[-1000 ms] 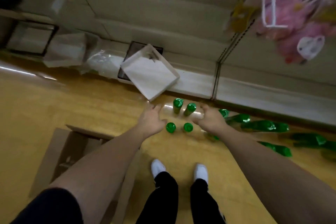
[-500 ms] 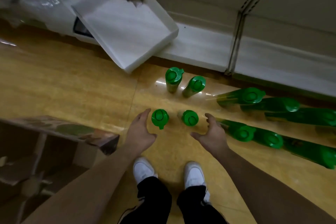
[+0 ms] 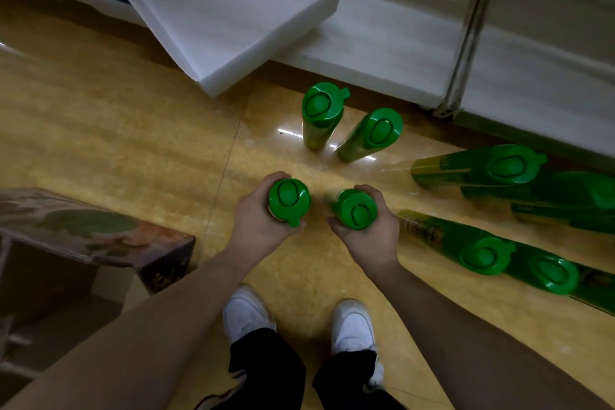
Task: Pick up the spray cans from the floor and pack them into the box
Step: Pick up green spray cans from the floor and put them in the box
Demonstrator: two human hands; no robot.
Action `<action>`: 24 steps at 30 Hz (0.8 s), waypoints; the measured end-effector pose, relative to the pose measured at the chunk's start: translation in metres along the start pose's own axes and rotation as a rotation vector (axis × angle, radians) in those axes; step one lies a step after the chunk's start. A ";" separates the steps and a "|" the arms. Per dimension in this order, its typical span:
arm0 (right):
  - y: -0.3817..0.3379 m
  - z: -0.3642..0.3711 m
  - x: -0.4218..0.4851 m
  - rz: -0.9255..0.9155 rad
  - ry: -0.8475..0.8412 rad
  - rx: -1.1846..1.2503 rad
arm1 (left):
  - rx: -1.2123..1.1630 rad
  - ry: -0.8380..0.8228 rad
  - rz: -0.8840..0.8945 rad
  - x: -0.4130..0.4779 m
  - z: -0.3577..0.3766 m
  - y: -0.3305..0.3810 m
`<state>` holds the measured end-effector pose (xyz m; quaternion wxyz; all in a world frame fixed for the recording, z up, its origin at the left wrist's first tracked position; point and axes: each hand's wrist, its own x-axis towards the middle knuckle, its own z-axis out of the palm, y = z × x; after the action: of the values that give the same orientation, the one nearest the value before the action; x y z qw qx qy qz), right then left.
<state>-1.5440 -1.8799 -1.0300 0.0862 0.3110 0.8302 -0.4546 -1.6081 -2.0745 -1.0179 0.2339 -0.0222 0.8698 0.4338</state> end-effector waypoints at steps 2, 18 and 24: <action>-0.004 0.000 0.001 0.030 0.031 0.007 | 0.014 0.000 0.002 0.001 -0.002 0.003; -0.149 -0.068 -0.064 0.006 -0.022 -0.038 | -0.048 0.121 0.038 -0.062 -0.104 0.111; -0.285 -0.130 -0.112 -0.184 -0.116 -0.083 | -0.081 0.339 -0.064 -0.127 -0.215 0.206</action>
<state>-1.6063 -1.9361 -0.7078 0.1049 0.2028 0.8670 -0.4428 -1.6280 -2.1312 -0.6995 0.0964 -0.1319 0.8776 0.4508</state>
